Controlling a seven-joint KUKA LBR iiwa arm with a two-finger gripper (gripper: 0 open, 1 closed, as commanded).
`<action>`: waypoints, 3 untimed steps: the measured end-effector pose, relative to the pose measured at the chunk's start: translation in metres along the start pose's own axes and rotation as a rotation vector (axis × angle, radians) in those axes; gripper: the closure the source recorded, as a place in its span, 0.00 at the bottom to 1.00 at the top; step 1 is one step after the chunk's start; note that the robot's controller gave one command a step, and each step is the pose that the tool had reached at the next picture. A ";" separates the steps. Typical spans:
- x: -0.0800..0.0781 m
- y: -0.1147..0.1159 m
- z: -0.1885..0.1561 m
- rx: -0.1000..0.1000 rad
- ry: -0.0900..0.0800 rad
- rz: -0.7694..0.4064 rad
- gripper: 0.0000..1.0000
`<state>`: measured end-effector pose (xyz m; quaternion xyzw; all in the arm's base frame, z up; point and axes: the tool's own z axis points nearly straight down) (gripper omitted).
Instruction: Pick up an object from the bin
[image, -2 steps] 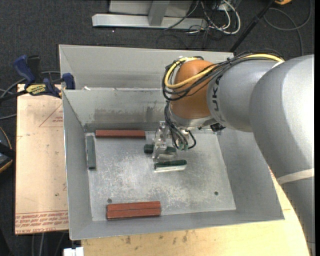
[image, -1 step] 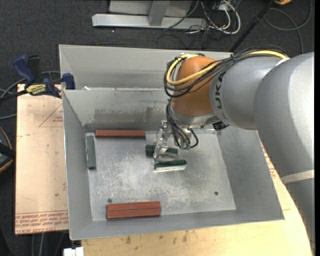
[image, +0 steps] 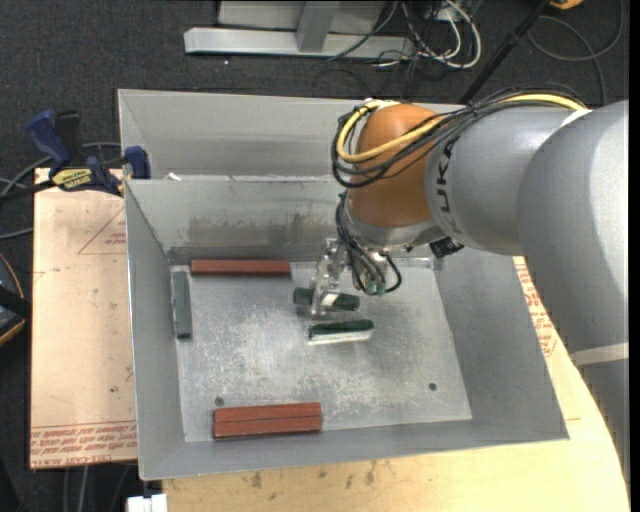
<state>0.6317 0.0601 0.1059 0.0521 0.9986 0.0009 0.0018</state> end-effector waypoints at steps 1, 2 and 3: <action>0.000 0.000 -0.020 0.001 0.003 0.000 1.00; -0.001 0.000 -0.038 0.000 -0.001 0.000 1.00; -0.001 0.000 -0.049 0.000 -0.001 0.000 1.00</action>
Offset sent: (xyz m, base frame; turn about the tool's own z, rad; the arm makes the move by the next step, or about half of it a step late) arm 0.0000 -0.0002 0.0406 0.0000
